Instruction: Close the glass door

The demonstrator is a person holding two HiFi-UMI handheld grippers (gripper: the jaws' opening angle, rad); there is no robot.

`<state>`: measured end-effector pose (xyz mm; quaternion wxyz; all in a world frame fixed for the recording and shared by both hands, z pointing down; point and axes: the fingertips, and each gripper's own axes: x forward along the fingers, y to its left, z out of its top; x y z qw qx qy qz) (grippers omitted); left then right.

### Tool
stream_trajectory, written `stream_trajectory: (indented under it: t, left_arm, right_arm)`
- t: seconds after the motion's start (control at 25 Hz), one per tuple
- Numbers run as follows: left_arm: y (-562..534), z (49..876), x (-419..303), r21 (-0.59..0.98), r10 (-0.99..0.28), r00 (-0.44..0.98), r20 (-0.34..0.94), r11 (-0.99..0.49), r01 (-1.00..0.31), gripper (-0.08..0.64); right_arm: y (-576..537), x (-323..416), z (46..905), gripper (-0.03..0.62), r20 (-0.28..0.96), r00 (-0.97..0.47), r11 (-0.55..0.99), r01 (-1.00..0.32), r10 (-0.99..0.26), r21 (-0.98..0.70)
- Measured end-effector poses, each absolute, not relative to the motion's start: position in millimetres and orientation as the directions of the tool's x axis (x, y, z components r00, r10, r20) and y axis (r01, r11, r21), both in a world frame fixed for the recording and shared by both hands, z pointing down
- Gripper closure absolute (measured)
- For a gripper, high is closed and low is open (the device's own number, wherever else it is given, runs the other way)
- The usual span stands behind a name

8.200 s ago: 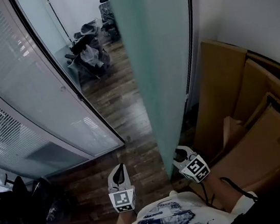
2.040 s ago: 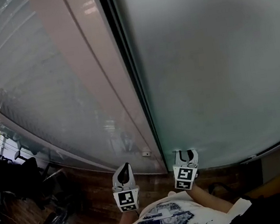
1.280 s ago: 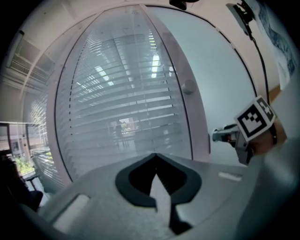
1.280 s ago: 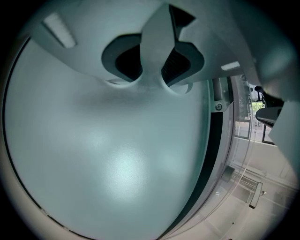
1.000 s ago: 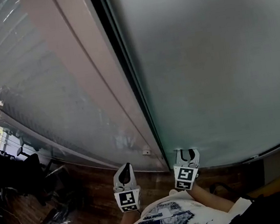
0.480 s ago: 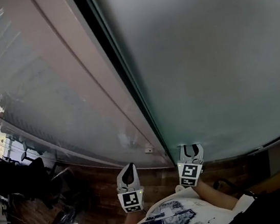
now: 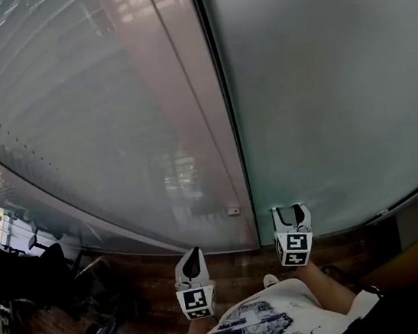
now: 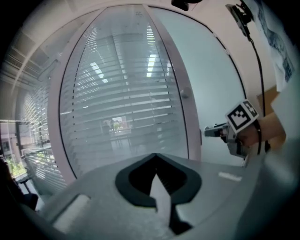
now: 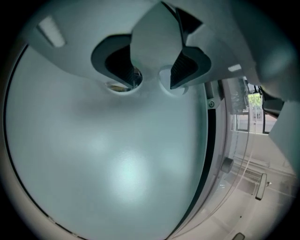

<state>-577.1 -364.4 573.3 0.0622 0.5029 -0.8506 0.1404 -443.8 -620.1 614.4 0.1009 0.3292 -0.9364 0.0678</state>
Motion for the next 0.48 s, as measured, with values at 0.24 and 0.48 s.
stream_trajectory:
  t: [0.24,0.48]
  left_arm:
    - [-339.6,558.8,-582.0,-0.169,-0.863,-0.452,0.224,0.422,-0.891,0.561]
    - [-320.9,569.0,-561.9,-0.13,-0.895,-0.373,0.245,0.351,-0.927,0.561]
  right_arm:
    - [-598.7,-416.6,602.8,0.322,0.232,-0.72,0.724,-0.685,-0.654,-0.085]
    - [-560.2,-379.3,590.7,0.325,0.215,-0.68,0.682,-0.727,-0.701,-0.077]
